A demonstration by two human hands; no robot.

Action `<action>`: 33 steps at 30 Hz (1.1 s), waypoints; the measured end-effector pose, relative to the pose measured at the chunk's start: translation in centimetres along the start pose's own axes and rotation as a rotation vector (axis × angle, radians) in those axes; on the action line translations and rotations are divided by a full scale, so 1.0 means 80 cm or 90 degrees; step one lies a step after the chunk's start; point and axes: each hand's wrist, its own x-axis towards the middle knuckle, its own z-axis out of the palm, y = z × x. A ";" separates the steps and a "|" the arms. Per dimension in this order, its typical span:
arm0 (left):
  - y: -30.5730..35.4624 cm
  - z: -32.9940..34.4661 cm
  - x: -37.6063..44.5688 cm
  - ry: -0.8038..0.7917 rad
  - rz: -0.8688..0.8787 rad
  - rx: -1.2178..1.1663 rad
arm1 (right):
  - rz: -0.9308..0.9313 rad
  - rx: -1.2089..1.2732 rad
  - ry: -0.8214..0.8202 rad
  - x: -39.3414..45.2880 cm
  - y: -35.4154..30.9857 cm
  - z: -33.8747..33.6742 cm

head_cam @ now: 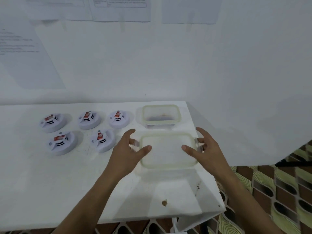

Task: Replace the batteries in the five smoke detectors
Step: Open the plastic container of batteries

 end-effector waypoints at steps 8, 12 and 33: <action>0.049 0.008 0.150 0.038 0.038 0.014 | -0.066 0.007 0.053 0.148 -0.043 0.025; 0.040 0.028 0.202 0.051 -0.008 0.055 | -0.073 -0.004 0.000 0.211 -0.027 0.041; 0.004 0.040 0.135 0.068 -0.046 0.090 | -0.081 -0.040 -0.021 0.158 0.020 0.030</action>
